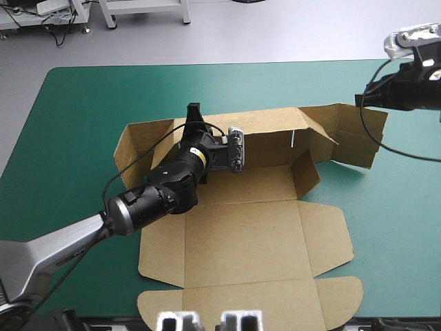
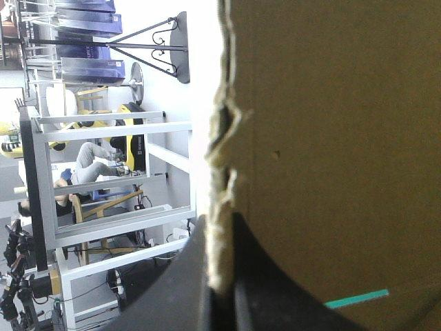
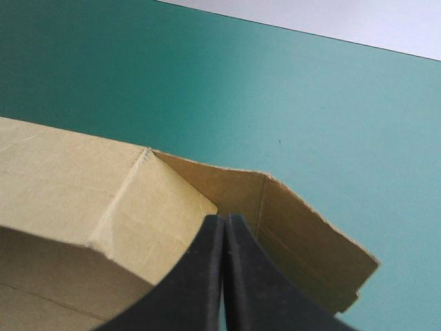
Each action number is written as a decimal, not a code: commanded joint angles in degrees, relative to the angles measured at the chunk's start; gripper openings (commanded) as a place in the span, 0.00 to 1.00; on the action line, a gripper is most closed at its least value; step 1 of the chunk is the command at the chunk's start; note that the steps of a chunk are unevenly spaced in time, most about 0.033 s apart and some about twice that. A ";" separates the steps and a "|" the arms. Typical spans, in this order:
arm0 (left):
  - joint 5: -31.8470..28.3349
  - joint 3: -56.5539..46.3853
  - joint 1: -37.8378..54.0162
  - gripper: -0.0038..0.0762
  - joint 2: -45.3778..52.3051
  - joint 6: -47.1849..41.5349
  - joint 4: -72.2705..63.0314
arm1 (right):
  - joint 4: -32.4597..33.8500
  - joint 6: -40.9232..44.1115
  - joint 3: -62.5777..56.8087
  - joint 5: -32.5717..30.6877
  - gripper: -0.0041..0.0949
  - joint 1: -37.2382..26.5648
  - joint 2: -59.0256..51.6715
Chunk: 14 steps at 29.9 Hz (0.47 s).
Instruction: Fold the box
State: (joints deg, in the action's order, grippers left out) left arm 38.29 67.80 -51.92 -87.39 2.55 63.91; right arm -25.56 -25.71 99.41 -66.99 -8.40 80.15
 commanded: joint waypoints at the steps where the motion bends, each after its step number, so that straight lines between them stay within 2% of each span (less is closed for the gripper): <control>1: -0.67 1.22 -2.25 0.03 2.13 -1.03 0.94 | -5.11 -1.45 6.40 0.33 0.02 0.04 5.01; 5: -0.69 0.71 -4.16 0.03 2.13 -1.03 1.27 | -8.26 -1.57 13.18 -2.05 0.02 0.17 12.78; 9: -0.05 0.23 -5.00 0.03 2.13 -2.12 1.16 | -8.13 -1.29 19.16 -4.81 0.02 0.46 19.11; 14: 0.72 0.23 -5.00 0.03 2.13 -2.12 1.16 | -7.23 -0.96 19.96 -4.81 0.02 0.46 23.45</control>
State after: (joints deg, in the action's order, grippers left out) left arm 39.99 67.03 -56.13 -87.34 1.42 64.79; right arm -31.25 -26.54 117.38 -71.28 -7.86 104.45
